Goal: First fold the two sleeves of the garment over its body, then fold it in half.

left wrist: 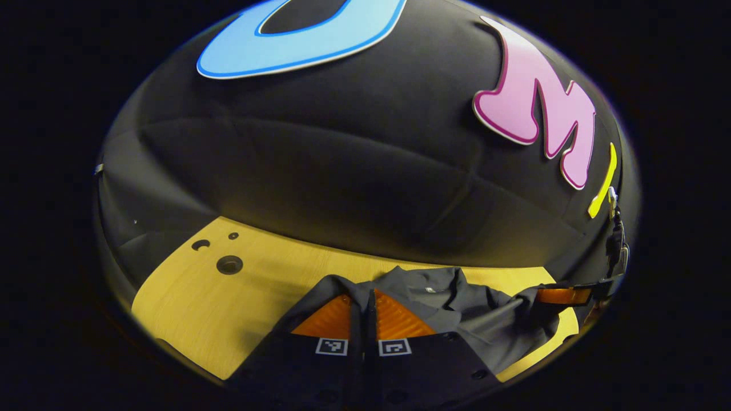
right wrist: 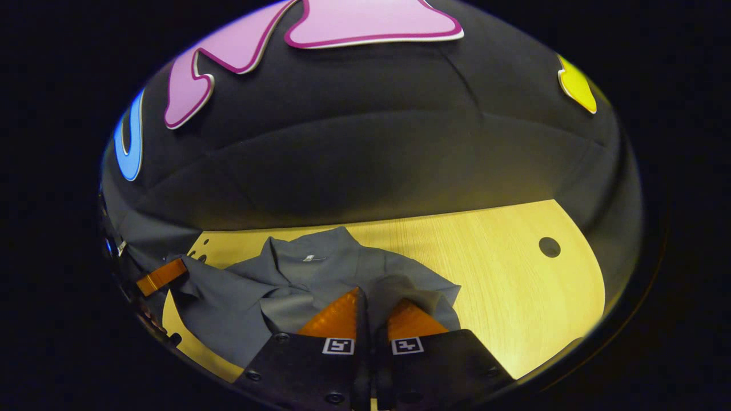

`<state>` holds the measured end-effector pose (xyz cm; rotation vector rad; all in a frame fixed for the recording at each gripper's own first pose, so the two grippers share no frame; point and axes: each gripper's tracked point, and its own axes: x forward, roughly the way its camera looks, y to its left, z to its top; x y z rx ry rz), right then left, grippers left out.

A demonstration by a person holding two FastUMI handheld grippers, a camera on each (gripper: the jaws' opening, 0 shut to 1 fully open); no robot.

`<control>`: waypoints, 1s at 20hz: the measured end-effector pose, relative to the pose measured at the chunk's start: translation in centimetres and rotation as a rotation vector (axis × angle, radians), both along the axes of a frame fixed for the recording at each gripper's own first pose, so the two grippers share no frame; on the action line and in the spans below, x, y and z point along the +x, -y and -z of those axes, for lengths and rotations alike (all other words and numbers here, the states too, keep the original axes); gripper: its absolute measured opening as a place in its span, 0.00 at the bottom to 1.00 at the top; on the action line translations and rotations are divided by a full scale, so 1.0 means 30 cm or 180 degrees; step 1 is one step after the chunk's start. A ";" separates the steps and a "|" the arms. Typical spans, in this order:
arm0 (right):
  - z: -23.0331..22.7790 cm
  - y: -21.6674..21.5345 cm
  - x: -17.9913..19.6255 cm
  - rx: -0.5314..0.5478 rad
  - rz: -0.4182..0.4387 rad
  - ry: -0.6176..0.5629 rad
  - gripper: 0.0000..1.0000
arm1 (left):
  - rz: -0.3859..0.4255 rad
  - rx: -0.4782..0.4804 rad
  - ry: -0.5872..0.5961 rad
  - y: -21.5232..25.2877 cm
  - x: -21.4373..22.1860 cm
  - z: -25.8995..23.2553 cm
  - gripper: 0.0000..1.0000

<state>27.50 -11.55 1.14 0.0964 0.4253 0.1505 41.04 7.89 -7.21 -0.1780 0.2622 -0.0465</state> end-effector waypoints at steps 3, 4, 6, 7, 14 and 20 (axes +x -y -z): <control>0.017 -0.003 0.003 -0.0023 0.0019 -0.0042 0.18 | -0.0130 -0.0012 -0.0033 -0.028 0.001 0.018 0.07; 0.011 -0.002 -0.007 -0.0038 0.0019 -0.0034 0.11 | -0.0140 0.0006 -0.0070 -0.028 -0.012 0.022 0.10; -0.015 0.000 -0.029 -0.0065 -0.0010 0.0008 0.39 | -0.0178 0.0170 -0.0132 -0.049 -0.037 0.029 0.18; -0.025 -0.005 -0.043 -0.0087 -0.0022 0.0023 0.49 | -0.0194 0.0253 -0.0115 -0.054 -0.056 0.016 0.30; -0.135 0.038 -0.220 -0.0128 0.0118 0.0258 0.99 | -0.0262 0.0405 0.0267 -0.071 -0.277 -0.180 0.92; -0.181 0.082 -0.491 -0.0229 0.0218 0.0467 0.99 | -0.0395 0.0385 0.0541 -0.087 -0.594 -0.301 0.96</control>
